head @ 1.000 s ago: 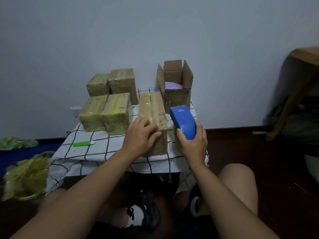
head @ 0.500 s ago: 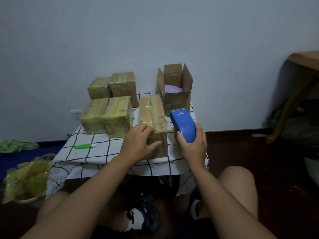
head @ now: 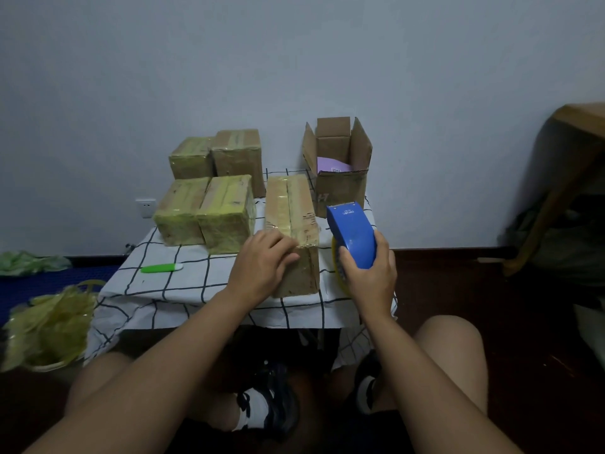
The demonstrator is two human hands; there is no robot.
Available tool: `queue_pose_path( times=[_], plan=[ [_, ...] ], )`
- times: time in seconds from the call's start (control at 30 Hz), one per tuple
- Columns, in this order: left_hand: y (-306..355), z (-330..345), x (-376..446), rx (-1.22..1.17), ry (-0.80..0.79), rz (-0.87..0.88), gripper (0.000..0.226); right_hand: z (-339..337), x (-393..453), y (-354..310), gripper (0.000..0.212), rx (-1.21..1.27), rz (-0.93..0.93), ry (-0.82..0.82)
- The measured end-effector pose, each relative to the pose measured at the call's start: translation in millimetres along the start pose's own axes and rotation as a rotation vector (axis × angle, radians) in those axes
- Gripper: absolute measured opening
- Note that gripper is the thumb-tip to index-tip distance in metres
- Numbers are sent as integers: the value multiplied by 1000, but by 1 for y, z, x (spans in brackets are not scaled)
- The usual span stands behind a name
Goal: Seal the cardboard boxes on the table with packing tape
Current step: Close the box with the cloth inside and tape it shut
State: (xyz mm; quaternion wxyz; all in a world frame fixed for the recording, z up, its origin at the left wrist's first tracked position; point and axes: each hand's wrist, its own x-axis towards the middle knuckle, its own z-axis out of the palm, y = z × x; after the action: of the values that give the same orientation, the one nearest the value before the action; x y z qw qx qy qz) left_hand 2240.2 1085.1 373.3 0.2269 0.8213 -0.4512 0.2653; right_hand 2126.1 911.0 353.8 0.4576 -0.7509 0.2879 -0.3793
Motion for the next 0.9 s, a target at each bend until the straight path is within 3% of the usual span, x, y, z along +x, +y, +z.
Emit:
queue_pose_path(
  times=[0.2,0.33,0.43,0.6,0.9],
  plan=[
    [2,-2,1,49,-64,48,27,0,-1,0,69,12,-5,5],
    [-1,-13,3,-174,-73,-104,31,0,-1,-1,68,3,0,-4],
    [-3,-16,7,-279,-16,-153,20,0,-1,-1,69,9,4,0],
    [3,-9,10,-181,-20,-67,14,1,-1,1,70,3,-1,7],
    [4,-16,7,-192,-51,-98,13,2,0,2,69,-2,-12,12]
  ],
)
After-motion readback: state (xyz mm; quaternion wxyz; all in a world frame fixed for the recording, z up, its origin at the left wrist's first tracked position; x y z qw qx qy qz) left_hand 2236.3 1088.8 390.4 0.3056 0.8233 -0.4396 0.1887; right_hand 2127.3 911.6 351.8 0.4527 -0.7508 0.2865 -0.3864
